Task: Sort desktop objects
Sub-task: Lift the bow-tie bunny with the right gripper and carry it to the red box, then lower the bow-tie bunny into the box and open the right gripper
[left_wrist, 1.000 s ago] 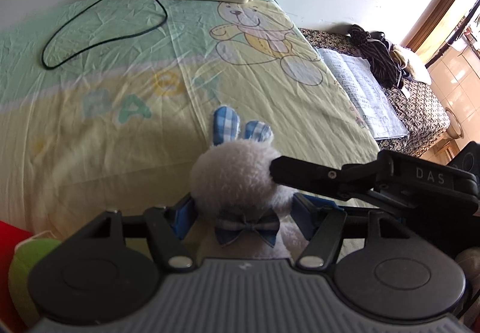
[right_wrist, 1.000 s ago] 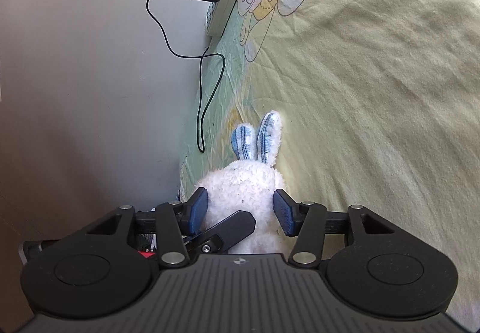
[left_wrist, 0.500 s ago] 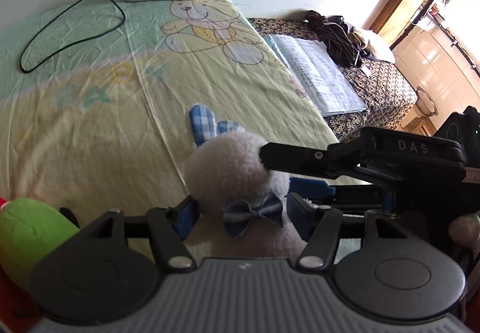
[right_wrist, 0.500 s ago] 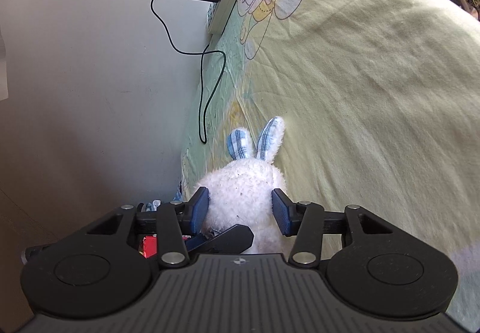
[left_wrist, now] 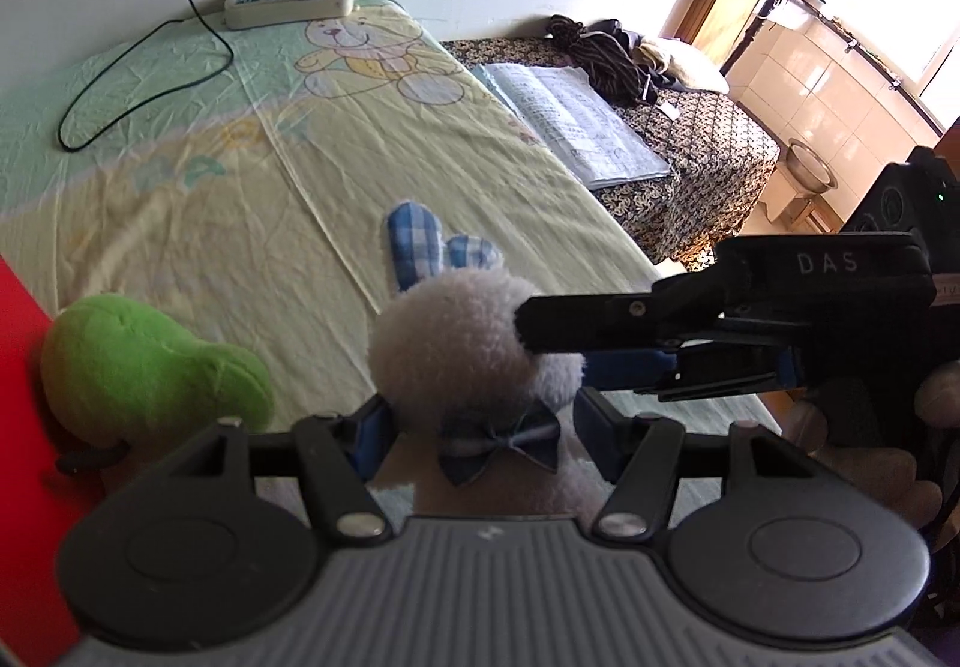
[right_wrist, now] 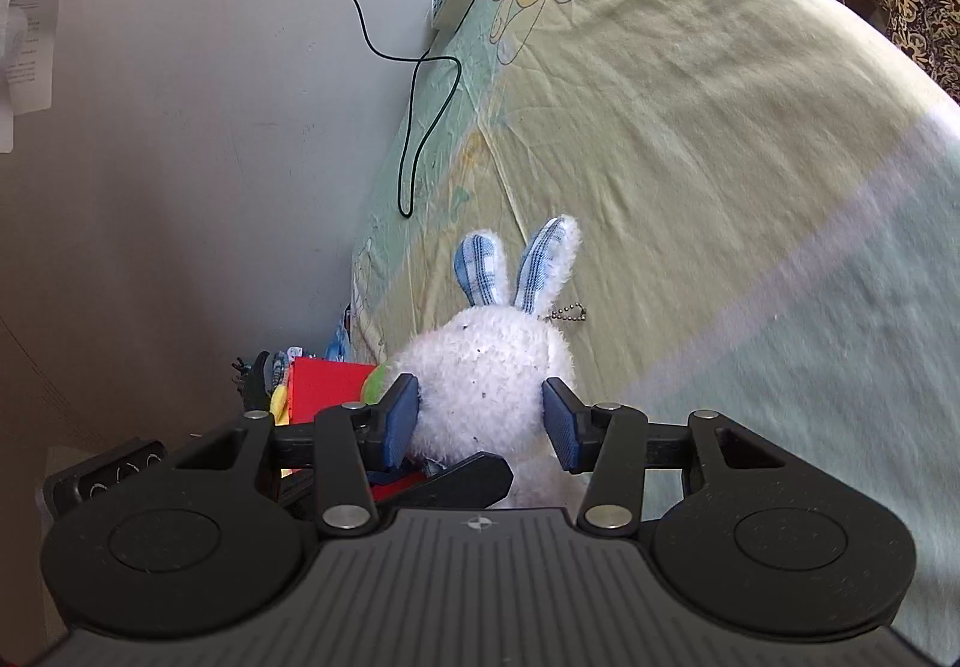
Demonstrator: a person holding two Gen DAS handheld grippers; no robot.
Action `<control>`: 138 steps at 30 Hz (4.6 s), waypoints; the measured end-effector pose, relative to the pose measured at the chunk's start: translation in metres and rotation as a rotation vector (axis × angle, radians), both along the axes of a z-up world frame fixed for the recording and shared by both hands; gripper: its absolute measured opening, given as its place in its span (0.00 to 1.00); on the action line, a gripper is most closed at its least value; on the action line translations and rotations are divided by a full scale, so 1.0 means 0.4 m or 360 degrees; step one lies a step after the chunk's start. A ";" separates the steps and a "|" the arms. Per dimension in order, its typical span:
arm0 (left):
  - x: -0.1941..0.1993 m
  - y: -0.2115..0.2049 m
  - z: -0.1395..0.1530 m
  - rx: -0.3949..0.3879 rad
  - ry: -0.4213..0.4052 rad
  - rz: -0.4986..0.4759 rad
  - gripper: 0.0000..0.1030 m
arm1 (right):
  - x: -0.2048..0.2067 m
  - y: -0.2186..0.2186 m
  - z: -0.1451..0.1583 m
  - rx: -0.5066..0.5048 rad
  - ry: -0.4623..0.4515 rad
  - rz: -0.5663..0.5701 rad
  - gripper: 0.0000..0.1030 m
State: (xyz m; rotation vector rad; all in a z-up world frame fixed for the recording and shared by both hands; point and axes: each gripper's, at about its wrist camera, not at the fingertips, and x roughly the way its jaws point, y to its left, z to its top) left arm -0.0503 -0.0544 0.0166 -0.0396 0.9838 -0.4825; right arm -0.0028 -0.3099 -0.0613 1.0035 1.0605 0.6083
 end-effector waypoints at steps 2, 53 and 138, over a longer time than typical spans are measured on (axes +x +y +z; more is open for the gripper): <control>-0.023 0.029 0.019 -0.0014 -0.0035 -0.0004 0.63 | -0.018 0.017 0.021 -0.0006 -0.0025 0.0023 0.47; -0.234 0.846 0.085 0.0561 -0.0604 0.0464 0.64 | -0.116 0.961 0.210 -0.0073 -0.1024 0.0618 0.41; -0.310 0.761 0.100 0.0211 -0.0409 0.0463 0.84 | -0.201 0.854 0.207 -0.0217 -0.0930 0.0414 0.25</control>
